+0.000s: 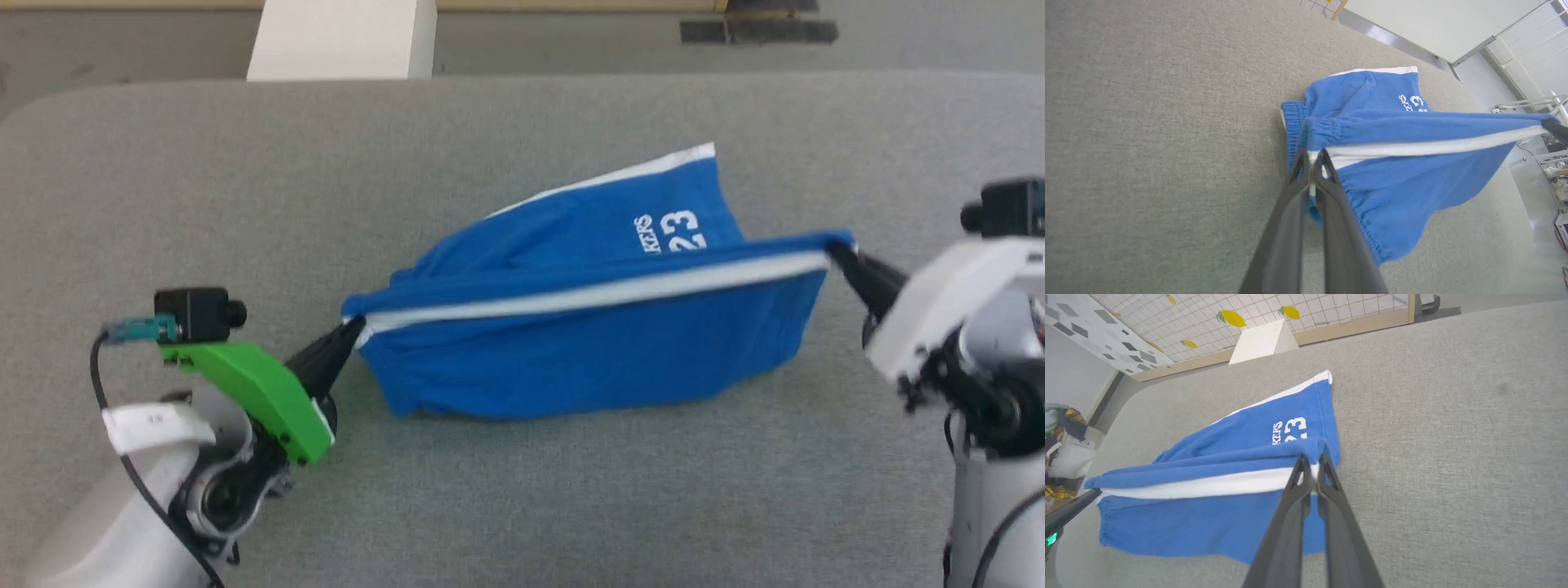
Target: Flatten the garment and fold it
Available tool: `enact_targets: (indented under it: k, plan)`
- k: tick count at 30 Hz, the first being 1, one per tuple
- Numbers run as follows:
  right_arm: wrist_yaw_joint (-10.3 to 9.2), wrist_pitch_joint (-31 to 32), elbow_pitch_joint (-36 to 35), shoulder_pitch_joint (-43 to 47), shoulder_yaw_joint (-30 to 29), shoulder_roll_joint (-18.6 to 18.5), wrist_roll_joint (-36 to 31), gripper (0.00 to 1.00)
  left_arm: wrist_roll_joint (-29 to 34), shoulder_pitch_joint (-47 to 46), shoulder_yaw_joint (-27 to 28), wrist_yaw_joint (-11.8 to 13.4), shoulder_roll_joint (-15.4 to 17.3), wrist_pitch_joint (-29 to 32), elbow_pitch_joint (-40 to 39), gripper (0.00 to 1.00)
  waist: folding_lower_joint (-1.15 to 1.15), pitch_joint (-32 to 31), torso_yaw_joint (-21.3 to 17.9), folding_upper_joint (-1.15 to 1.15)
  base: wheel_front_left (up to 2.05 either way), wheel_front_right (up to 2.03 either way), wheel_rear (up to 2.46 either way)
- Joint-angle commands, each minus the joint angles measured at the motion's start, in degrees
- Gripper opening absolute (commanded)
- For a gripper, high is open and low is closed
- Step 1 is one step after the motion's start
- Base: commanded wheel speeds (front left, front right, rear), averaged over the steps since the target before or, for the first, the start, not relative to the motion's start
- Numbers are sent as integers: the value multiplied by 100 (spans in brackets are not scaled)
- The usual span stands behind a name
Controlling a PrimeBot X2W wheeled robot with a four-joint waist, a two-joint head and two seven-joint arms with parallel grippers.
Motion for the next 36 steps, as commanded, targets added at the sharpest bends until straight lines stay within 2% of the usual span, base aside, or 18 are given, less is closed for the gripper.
enact_targets:
  k: [1,7,11,19,20,25,26,27,32,36]
  plan:
    - [-10,-134,215,-311,-51,-21,-129,0,38,-227,41,-56,1,27,120,0,0,531,155,0,0,0,0]
    - [-10,-616,1307,-1528,-47,-21,-704,0,78,-923,67,-365,-166,98,441,0,0,1051,275,0,0,0,0]
    - [-10,-974,2106,-2185,-160,-21,-633,0,118,-1206,65,-523,-235,93,592,0,0,1292,332,0,0,0,0]
    - [-10,-1470,3489,-3212,-15,-21,-1062,0,155,-1467,58,-701,-241,83,736,0,0,1572,375,0,0,0,0]
    - [-10,-1584,3988,-3477,65,-20,-1246,0,163,-1473,14,-746,-256,91,761,0,0,1606,383,0,0,0,0]
    - [-10,-1678,4612,-3741,126,-20,-1536,0,174,-1473,-34,-784,-294,72,766,0,0,1625,407,0,0,0,0]
    - [-10,-1720,4693,-3781,127,-20,-1543,26,176,-1477,-27,-792,-307,38,768,30,0,1616,414,0,0,0,0]
    - [-10,-1797,4784,-3826,131,-20,-1509,100,186,-1483,-16,-802,-318,-13,774,100,0,1590,415,0,0,0,0]
    - [-10,-2277,5075,-3958,206,-20,-1224,100,227,-1440,62,-782,-317,-231,791,100,0,1308,388,0,0,0,0]
    - [-10,-2788,5092,-3922,212,-20,-925,100,496,-1324,199,-560,-226,-690,672,100,0,945,347,0,0,0,0]
